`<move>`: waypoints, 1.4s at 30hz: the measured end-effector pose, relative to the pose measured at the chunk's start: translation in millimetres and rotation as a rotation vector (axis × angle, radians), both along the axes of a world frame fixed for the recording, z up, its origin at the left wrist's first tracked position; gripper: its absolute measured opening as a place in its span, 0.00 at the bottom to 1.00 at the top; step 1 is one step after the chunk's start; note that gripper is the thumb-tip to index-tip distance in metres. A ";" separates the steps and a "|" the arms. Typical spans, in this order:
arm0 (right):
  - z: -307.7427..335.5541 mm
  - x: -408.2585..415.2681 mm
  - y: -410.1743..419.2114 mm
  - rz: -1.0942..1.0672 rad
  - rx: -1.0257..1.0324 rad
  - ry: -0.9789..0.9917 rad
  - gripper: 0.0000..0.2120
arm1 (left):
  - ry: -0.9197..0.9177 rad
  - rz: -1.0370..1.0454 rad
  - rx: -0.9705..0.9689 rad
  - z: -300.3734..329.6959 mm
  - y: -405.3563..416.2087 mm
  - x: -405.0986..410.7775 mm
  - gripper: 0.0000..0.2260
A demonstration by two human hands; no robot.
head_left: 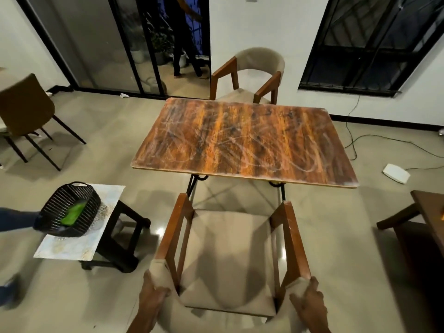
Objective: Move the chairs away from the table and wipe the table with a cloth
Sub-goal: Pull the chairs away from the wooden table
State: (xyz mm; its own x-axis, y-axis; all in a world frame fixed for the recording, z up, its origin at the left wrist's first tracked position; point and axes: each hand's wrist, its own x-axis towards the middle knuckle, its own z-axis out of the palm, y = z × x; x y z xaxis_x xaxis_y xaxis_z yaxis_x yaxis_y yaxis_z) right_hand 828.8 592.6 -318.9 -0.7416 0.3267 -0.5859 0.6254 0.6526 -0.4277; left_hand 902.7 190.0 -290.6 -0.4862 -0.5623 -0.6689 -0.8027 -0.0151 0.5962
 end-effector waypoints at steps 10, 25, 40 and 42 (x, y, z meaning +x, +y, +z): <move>1.9 106.8 -17.2 0.775 0.247 0.236 0.58 | -0.100 -1.064 -0.510 -6.8 49.1 65.0 0.63; -23.6 121.5 -37.9 0.897 0.283 0.143 0.61 | -0.035 -1.219 -0.608 -42.5 53.4 83.7 0.72; -24.7 55.2 -38.6 0.974 0.376 0.287 0.60 | 0.030 -1.187 -0.608 -47.7 48.1 25.0 0.74; -24.1 43.3 -40.2 0.966 0.385 0.283 0.59 | 0.000 -1.185 -0.598 -48.2 47.4 13.5 0.73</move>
State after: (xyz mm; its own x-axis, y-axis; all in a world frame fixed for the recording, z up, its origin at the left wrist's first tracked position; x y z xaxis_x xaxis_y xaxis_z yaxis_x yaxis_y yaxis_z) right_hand 872.1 552.3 -342.9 -0.8773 -0.3438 -0.3350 -0.3158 0.9389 -0.1366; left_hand 916.1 237.3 -338.8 -0.8835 -0.0065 -0.4684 -0.1481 0.9525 0.2661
